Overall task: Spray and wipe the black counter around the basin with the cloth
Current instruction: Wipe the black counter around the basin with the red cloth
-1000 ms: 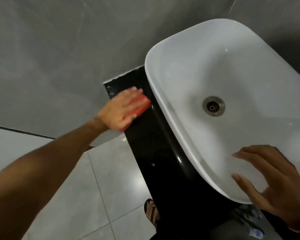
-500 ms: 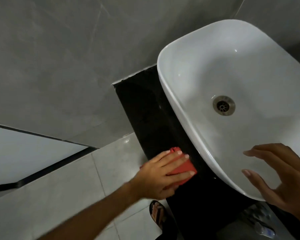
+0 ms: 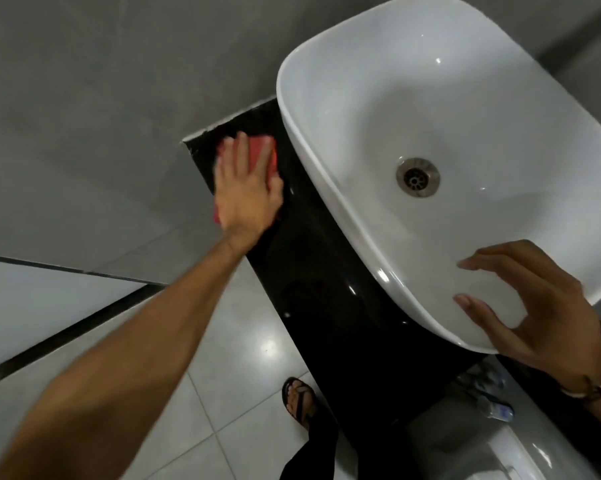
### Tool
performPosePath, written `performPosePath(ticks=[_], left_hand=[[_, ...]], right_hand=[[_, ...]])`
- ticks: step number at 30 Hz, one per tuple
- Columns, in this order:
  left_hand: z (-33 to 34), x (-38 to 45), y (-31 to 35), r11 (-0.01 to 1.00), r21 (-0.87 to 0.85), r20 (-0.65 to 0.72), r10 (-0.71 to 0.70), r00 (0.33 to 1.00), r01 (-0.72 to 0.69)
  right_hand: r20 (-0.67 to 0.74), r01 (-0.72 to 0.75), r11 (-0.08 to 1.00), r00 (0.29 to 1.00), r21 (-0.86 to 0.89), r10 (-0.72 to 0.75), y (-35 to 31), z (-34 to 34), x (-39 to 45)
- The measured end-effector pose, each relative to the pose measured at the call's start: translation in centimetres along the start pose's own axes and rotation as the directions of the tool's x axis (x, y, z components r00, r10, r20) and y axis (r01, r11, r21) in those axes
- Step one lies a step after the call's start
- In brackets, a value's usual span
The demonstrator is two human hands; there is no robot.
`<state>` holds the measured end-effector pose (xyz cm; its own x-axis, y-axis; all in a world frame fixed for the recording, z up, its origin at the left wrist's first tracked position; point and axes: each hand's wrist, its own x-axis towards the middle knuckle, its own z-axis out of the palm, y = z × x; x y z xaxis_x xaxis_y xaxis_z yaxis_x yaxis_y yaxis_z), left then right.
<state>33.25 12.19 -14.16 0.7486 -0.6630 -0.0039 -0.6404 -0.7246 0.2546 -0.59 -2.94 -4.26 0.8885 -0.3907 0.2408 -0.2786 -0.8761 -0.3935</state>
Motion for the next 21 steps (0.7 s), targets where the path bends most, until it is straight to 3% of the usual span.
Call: performPosePath(ticks=[4,7,9,12,13,14,15,17,18,21], left_hand=[[3.0,-11.9,8.6,0.995,-0.021,0.027,0.099,0.995,-0.099],[3.9,-19.7,10.5,0.95,-0.07,0.044,0.307,0.951,-0.303],[3.6,-21.6,9.6,0.82,-0.146,0.07,0.566,0.821,-0.553],[2.5,-17.6,5.5,0.532,-0.127,0.128,0.846,0.518,-0.837],[1.9,-14.6,3.3,0.512,-0.098,0.121,0.858,0.5,-0.854],[1.2,-11.3,1.0,0.552,-0.068,0.108,0.832,0.544,-0.831],[0.3,-7.8,-1.5,0.64,-0.038,0.11,0.766,0.633,-0.768],[-1.8,-1.7,-6.1,0.85,0.002,0.153,0.52,0.84,-0.527],[-2.4,0.5,-7.5,0.915,-0.006,0.163,0.399,0.902,-0.404],[-1.7,1.8,-7.0,0.984,-0.038,0.061,0.175,0.983,-0.173]], right_hand=[[0.015,0.035,0.999,0.999,-0.006,-0.035,0.4,0.3,-0.2],[0.03,0.056,0.998,0.998,-0.004,-0.056,0.8,0.3,-0.2],[0.03,0.065,0.998,0.997,0.005,-0.066,1.0,0.3,-0.4],[0.036,0.095,0.995,0.995,0.01,-0.095,1.3,0.5,-0.6],[0.038,0.102,0.995,0.994,0.011,-0.102,1.4,0.5,-0.5],[0.038,0.105,0.994,0.994,0.015,-0.105,1.6,0.4,-0.5],[0.035,0.108,0.994,0.993,0.022,-0.109,1.7,0.3,-0.5],[0.026,0.115,0.993,0.993,0.031,-0.116,1.8,0.5,-0.3],[0.022,0.114,0.993,0.993,0.026,-0.114,1.9,0.5,-0.4],[-0.001,0.103,0.994,0.995,0.019,-0.103,1.8,0.6,-0.3]])
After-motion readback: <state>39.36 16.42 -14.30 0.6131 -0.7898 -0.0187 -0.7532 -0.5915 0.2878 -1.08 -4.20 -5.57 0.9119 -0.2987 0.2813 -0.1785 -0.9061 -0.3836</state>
